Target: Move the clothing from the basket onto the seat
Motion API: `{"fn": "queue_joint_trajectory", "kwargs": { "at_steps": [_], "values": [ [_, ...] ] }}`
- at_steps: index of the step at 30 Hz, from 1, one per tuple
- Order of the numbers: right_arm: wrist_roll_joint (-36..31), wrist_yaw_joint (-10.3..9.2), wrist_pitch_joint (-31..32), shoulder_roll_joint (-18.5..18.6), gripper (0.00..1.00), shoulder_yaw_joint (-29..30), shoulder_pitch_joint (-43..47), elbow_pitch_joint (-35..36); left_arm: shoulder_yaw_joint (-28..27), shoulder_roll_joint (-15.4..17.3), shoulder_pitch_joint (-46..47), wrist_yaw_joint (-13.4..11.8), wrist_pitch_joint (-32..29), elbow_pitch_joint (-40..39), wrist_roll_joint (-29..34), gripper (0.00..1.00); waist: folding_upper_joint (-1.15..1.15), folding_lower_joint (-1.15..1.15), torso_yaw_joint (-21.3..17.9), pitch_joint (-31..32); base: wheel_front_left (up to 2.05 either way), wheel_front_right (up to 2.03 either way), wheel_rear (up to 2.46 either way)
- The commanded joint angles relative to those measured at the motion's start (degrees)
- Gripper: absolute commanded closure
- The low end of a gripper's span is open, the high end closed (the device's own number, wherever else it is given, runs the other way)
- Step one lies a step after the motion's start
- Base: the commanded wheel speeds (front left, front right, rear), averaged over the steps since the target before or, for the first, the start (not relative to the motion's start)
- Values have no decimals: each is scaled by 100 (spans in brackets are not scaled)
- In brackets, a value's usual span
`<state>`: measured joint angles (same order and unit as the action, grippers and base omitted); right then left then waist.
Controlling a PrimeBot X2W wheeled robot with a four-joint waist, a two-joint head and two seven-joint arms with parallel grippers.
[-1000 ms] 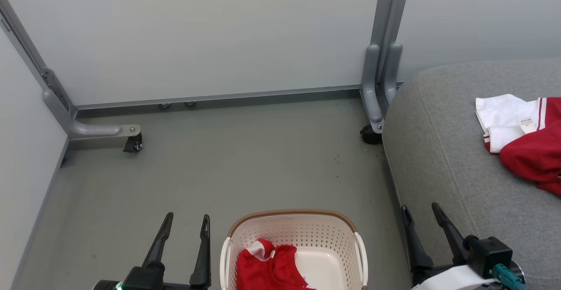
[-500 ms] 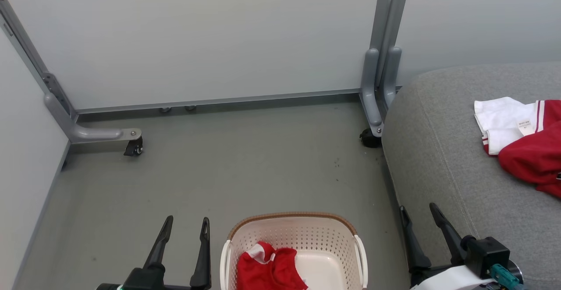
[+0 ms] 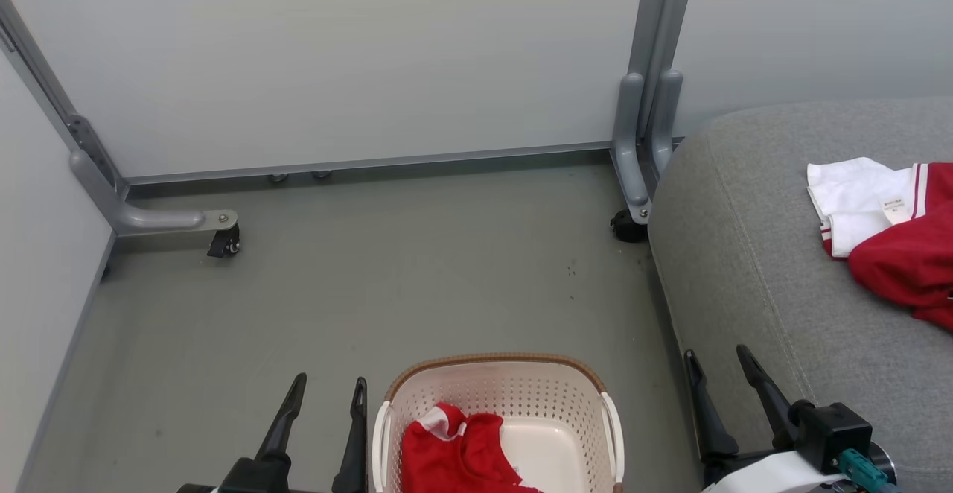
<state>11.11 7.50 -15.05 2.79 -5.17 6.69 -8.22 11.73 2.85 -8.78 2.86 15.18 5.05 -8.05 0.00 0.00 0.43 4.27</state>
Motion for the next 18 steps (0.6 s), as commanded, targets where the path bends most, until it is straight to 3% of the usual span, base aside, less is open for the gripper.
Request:
{"fn": "queue_joint_trajectory", "kwargs": {
  "at_steps": [1,7,18],
  "values": [
    [-41,-2,-19,19,0,41,-4,11,25,8,30,32,-6,17,-35,0,0,0,-24,-93,0,0,0],
    [-161,-2,-19,19,0,201,-134,44,140,8,286,135,-6,202,67,0,0,0,-92,-504,0,0,0],
    [-381,-2,-18,140,0,684,-1110,481,638,148,2044,401,-6,957,599,0,0,0,-237,-2689,0,0,0]
  ]
}}
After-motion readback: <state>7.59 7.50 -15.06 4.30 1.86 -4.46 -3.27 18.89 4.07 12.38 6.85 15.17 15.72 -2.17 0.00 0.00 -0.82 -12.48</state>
